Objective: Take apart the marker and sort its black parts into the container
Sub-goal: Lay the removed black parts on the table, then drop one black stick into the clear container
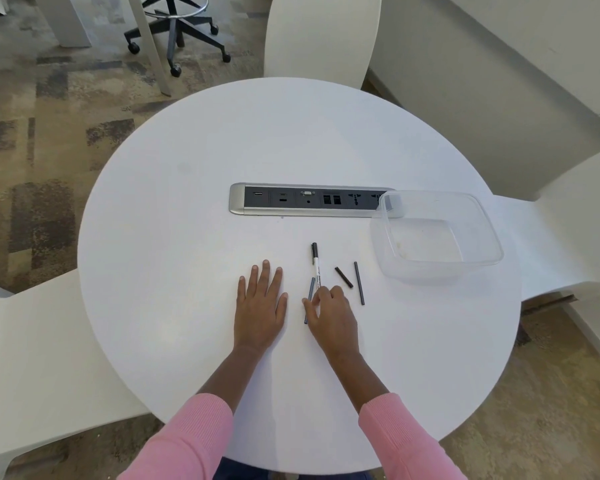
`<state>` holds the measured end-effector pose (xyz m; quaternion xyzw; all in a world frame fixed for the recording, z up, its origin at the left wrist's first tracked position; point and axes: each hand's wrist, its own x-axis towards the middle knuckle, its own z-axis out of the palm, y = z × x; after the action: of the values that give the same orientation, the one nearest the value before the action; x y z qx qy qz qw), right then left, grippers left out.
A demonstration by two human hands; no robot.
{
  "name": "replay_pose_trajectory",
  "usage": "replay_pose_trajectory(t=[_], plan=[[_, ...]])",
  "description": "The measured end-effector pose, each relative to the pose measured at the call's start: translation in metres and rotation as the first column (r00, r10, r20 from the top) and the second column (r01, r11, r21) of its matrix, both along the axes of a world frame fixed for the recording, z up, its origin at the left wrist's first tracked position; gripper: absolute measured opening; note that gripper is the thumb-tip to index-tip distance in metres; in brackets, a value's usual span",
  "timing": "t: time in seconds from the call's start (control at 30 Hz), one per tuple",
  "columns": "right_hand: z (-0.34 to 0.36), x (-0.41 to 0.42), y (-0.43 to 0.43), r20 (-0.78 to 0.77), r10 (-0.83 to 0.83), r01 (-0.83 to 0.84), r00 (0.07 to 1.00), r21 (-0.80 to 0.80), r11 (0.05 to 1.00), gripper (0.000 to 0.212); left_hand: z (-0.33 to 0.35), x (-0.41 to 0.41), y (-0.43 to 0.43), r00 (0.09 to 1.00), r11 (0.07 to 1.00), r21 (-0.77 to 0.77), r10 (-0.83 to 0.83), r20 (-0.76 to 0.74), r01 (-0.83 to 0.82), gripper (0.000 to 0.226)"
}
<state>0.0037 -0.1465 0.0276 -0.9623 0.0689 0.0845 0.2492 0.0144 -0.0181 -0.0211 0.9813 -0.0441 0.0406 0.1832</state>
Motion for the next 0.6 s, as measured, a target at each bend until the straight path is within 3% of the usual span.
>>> replay_pose_trajectory(t=[0.6], plan=[[-0.002,0.000,0.013,-0.050,-0.031,0.030,0.998,-0.023,0.999,0.024,-0.001,0.001,0.001,0.999,1.000,-0.031,-0.006,-0.052,0.005,0.049]])
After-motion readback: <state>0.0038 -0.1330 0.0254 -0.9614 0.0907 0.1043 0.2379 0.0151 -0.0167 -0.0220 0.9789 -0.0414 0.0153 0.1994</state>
